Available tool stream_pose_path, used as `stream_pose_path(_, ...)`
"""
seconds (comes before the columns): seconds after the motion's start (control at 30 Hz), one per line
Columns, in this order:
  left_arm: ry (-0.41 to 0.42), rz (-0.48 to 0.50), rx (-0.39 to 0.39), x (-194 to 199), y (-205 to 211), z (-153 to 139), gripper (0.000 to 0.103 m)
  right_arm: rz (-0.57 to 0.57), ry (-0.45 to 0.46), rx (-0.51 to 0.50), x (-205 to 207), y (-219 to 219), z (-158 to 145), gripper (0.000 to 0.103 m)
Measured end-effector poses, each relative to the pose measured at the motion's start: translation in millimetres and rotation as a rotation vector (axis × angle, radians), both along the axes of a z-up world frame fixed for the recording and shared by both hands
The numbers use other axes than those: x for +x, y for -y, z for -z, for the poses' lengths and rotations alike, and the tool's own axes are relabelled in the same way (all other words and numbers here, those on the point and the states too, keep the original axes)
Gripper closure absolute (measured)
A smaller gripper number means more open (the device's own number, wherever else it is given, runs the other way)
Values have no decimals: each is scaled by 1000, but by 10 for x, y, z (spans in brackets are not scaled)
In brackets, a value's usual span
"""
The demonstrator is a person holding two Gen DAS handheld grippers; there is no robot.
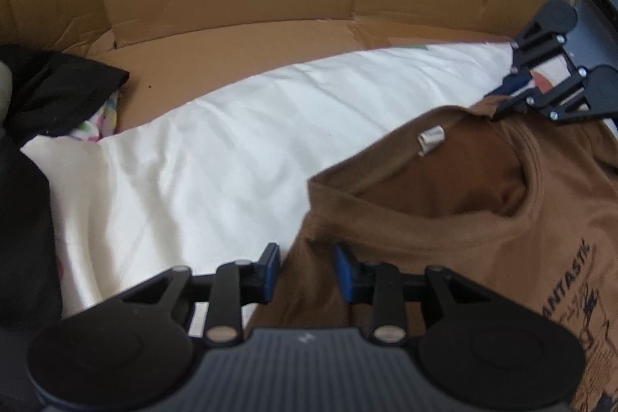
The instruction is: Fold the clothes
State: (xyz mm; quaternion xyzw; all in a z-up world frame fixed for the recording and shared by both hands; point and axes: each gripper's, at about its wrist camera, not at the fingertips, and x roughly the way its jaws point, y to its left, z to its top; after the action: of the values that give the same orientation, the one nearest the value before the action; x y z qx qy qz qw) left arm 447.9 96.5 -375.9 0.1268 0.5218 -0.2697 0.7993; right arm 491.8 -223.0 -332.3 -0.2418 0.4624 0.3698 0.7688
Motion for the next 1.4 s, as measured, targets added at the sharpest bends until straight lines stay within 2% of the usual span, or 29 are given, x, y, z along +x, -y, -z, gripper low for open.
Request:
stream_pose_path(0.1, -2, -17, -8, 37, -11, 21, 70, 219, -63, 112, 203, 190, -22, 93)
stream_pose_path(0.17, 9, -34, -6, 51, -27, 9, 70, 361, -124, 190, 320, 325, -20, 86)
stream_pose_path(0.3, 33, -76, -1, 82, -136, -62, 77, 488, -154, 310, 400, 516, -110, 82)
stream_pose_path(0.53, 8, -89, -45, 48, -294, -202, 76, 358, -130, 193, 300, 383, -42, 80)
stream_pose_path(0.83, -8, -94, -88, 0, -289, -184, 66, 190, -97, 42, 172, 211, 46, 78)
stream_pose_path(1.0, -3, -68, -116, 22, -129, -131, 65, 174, -111, 36, 154, 266, 58, 77)
stream_pose_path(1.17, 6, -67, -91, 49, -125, -95, 73, 159, -116, 30, 118, 255, 92, 77)
stream_pose_path(1.2, 8, -69, -88, 54, -133, -93, 78, 162, -117, 29, 117, 241, 105, 79)
stream_pose_path(1.23, 11, -71, -85, 59, -141, -90, 95, 173, -120, 31, 125, 233, 115, 83)
stream_pose_path(1.27, 13, -73, -82, 64, -149, -88, 98, 196, -125, 44, 144, 249, 113, 95)
stream_pose_path(1.3, 16, -75, -78, 69, -157, -85, 99, 219, -130, 56, 164, 264, 110, 99)
stream_pose_path(1.4, 23, -81, -69, 83, -180, -78, 99, 291, -143, 105, 219, 340, 87, 100)
